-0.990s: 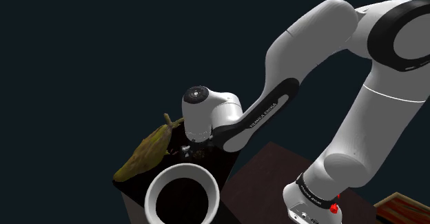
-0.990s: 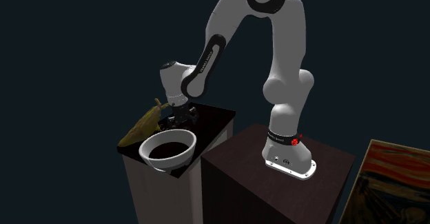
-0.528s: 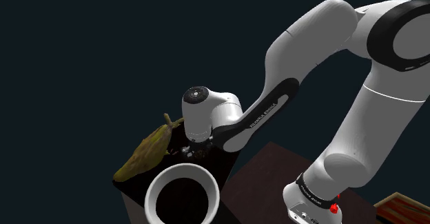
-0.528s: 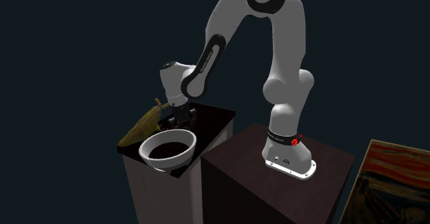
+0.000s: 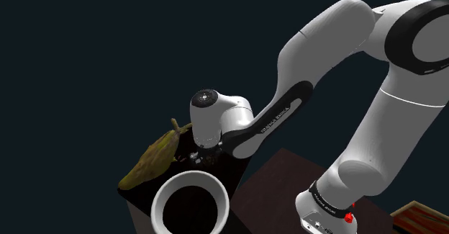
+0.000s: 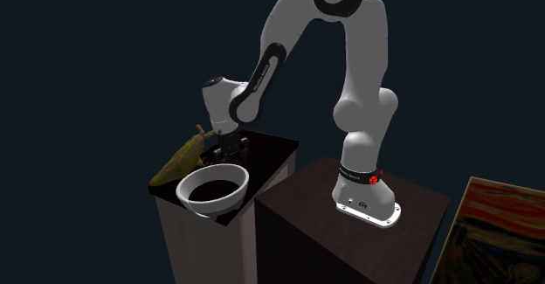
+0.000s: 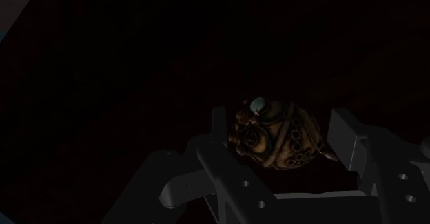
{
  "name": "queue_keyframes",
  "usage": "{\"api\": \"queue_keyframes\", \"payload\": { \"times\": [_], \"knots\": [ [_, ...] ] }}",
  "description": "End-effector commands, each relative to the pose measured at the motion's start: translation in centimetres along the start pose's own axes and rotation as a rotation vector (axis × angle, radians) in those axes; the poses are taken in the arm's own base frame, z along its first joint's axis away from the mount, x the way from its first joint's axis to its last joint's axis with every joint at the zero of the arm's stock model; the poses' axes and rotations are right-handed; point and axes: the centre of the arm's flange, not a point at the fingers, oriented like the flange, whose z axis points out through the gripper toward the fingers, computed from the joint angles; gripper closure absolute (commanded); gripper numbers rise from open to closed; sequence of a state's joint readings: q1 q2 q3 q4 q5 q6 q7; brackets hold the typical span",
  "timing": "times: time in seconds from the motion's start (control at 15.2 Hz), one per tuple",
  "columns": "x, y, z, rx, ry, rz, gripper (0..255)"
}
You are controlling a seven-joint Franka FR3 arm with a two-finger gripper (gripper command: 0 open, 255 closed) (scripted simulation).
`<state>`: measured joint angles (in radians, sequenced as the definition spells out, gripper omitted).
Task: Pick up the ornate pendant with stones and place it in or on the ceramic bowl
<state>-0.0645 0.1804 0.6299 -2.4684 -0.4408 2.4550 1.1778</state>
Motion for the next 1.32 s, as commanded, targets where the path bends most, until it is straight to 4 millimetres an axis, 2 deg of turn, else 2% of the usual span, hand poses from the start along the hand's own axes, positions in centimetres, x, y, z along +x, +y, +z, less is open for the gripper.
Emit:
{"api": "queue_keyframes", "payload": {
  "times": [0.0,1.25],
  "knots": [
    [0.0,0.1,-0.8,0.000,0.000,0.000,255],
    [0.5,2.1,-10.6,0.000,0.000,0.000,255]
  ]
}}
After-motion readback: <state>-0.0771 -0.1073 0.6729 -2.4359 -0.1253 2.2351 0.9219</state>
